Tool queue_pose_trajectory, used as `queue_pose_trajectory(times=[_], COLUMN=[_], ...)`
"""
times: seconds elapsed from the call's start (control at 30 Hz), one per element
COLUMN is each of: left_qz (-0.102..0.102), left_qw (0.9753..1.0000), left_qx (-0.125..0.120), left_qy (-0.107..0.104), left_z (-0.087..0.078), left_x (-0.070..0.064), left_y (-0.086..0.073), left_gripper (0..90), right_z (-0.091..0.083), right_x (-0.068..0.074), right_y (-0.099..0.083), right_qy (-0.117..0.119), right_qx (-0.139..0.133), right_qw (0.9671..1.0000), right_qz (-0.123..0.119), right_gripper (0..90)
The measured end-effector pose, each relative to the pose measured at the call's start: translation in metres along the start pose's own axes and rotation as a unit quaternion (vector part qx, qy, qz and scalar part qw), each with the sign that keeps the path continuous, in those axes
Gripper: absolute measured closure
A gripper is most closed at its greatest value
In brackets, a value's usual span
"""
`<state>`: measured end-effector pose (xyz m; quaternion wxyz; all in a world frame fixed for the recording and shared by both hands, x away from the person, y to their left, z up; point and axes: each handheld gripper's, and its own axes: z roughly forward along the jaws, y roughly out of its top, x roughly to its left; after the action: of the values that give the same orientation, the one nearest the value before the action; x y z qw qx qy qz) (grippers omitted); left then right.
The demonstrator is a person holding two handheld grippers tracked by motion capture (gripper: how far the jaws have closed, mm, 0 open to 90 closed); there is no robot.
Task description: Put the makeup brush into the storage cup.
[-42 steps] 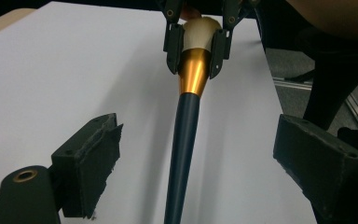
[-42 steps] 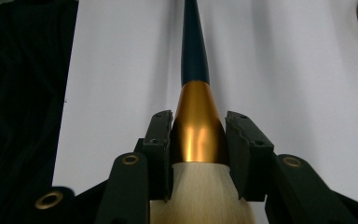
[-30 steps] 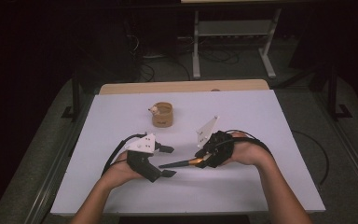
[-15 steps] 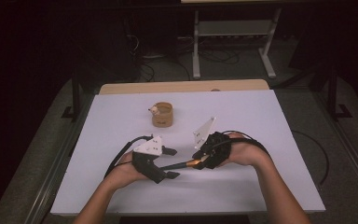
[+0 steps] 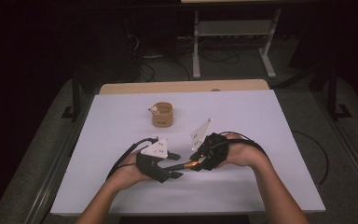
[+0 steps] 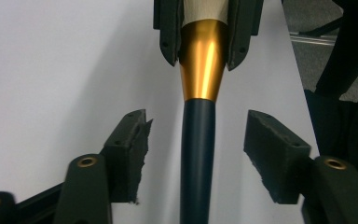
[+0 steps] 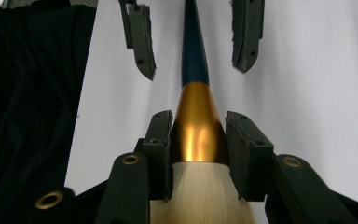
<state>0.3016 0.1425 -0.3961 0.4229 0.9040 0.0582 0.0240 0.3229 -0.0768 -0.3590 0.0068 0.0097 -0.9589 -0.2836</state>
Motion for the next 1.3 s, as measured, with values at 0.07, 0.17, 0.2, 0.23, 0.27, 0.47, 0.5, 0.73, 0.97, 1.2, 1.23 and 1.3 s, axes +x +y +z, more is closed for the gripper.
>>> queue_pose_trajectory(times=[0.07, 0.17, 0.2, 0.23, 0.27, 0.47, 0.5, 0.73, 0.97, 1.2, 1.23, 1.3], left_qz=[-0.002, -0.001, -0.001, 0.002, -0.002, 0.009, 0.008, 0.002, 0.006, 0.012, 0.016, 0.016], left_qw=[1.0000, 1.0000, 1.0000, 1.0000, 1.0000, 0.9996, 0.9996, 0.9996, 0.9994, 0.9992, 0.9991, 0.9991], left_qx=[-0.002, -0.002, 0.000, 0.004, 0.006, 0.025, 0.025, 0.029, 0.033, 0.038, 0.040, 0.040], left_qy=[0.001, 0.002, 0.001, 0.003, 0.002, 0.002, 0.003, 0.001, -0.003, -0.003, -0.001, -0.004], left_z=[0.001, 0.003, 0.004, 0.005, 0.005, 0.009, 0.010, 0.013, 0.015, 0.015, 0.015, 0.015], left_x=[-0.001, -0.002, -0.003, -0.003, -0.004, -0.005, -0.005, -0.007, -0.008, -0.008, -0.008, -0.008], left_y=[0.001, 0.002, 0.002, 0.002, 0.002, 0.003, 0.004, 0.003, 0.004, 0.004, 0.004, 0.004], left_gripper=[42.5, 48.1, 49.7, 51.3, 52.9, 60.3, 61.3, 68.4, 72.0, 73.0, 73.1, 73.2], right_z=[0.000, 0.002, 0.002, 0.002, 0.002, 0.004, 0.004, 0.006, 0.007, 0.008, 0.008, 0.008], right_x=[0.000, 0.000, 0.000, 0.000, 0.000, 0.002, 0.002, 0.001, 0.001, 0.001, 0.001, 0.001], right_y=[0.000, 0.002, 0.002, 0.002, 0.003, 0.005, 0.005, 0.006, 0.006, 0.006, 0.007, 0.007], right_qy=[0.000, 0.001, 0.000, 0.002, 0.000, 0.003, 0.004, 0.006, 0.008, 0.009, 0.009, 0.009], right_qx=[0.002, -0.005, -0.004, -0.003, -0.004, 0.000, 0.001, 0.003, 0.005, 0.004, 0.004, 0.005], right_qw=[1.0000, 0.9999, 0.9999, 0.9999, 0.9999, 0.9999, 0.9999, 0.9999, 0.9998, 0.9998, 0.9998, 0.9997], right_qz=[-0.002, -0.010, -0.010, -0.011, -0.010, -0.015, -0.016, -0.016, -0.019, -0.020, -0.020, -0.021], right_gripper=[61.8, 61.8, 61.8, 61.8, 61.8, 61.8, 61.8, 61.8, 61.9, 61.8, 61.8, 61.8])
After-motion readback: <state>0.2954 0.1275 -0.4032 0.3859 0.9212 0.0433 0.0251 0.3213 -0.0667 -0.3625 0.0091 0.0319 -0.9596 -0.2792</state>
